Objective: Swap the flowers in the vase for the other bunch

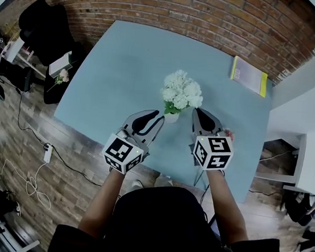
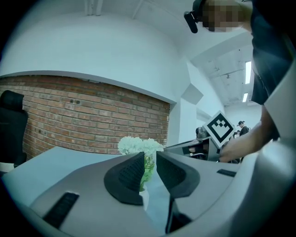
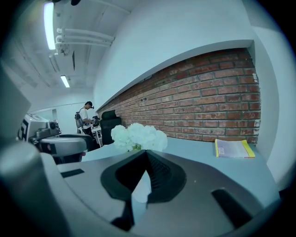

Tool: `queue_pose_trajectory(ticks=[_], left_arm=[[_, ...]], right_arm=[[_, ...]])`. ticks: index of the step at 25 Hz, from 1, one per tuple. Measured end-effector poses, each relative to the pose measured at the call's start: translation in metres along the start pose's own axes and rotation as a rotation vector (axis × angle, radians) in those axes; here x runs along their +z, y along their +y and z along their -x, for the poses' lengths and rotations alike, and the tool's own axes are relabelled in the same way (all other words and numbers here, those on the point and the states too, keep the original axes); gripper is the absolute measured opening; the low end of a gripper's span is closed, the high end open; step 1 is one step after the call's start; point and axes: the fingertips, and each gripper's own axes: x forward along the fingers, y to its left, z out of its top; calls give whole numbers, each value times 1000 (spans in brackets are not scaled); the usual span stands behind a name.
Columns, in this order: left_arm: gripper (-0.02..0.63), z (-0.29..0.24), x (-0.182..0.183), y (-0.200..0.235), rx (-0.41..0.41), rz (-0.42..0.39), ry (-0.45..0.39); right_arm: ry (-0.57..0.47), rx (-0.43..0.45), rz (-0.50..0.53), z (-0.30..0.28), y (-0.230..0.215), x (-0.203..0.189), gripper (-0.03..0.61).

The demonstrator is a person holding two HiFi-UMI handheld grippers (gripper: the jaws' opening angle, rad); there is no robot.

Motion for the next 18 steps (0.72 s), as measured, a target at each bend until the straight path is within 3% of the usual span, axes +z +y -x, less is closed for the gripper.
queue_pose_trajectory(ticks=[8,18], left_arm=[[25,27,6,6,19,-19,-1],[9,65,17,6,8,-27,-48]], right_arm=[[-26,-46,-10,13,14,8,12],[-53,-83,-16,32,45,9,12]])
